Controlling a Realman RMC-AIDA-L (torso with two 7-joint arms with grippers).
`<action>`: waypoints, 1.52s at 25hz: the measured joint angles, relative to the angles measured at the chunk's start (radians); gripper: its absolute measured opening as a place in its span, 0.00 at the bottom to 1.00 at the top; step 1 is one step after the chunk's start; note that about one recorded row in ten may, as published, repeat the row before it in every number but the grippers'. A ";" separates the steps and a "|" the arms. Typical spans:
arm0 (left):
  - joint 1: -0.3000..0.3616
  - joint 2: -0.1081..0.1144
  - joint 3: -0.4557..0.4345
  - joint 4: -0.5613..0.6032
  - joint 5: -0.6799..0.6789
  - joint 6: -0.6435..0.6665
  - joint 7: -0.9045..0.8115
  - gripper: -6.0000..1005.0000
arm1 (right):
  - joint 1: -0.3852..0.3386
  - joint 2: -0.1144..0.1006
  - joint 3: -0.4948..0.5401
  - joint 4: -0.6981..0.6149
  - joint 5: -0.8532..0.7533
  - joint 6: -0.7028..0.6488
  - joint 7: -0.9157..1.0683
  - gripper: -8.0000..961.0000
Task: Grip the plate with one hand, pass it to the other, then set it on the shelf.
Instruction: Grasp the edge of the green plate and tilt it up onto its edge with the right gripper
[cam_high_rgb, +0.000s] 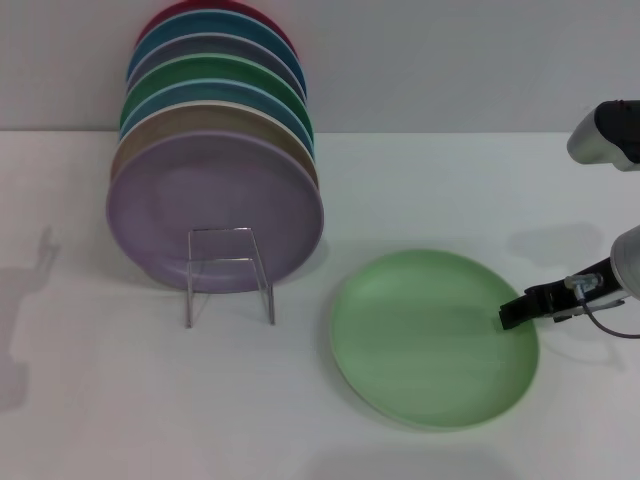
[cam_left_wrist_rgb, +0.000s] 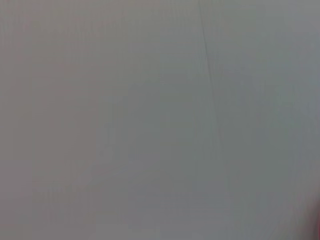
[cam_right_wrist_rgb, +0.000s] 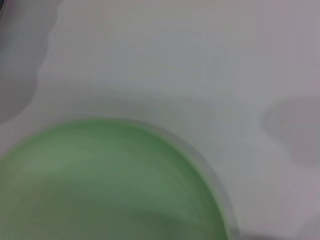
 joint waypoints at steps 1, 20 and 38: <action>0.000 0.000 0.000 0.000 0.000 0.000 0.000 0.81 | 0.000 0.000 0.000 0.000 0.000 0.000 0.000 0.71; -0.001 0.000 0.000 0.000 0.000 0.000 0.000 0.81 | 0.037 0.002 -0.010 -0.042 -0.035 -0.005 0.008 0.45; -0.006 0.000 0.007 0.002 0.000 0.000 0.000 0.81 | 0.045 0.002 -0.018 -0.049 -0.036 -0.009 0.003 0.27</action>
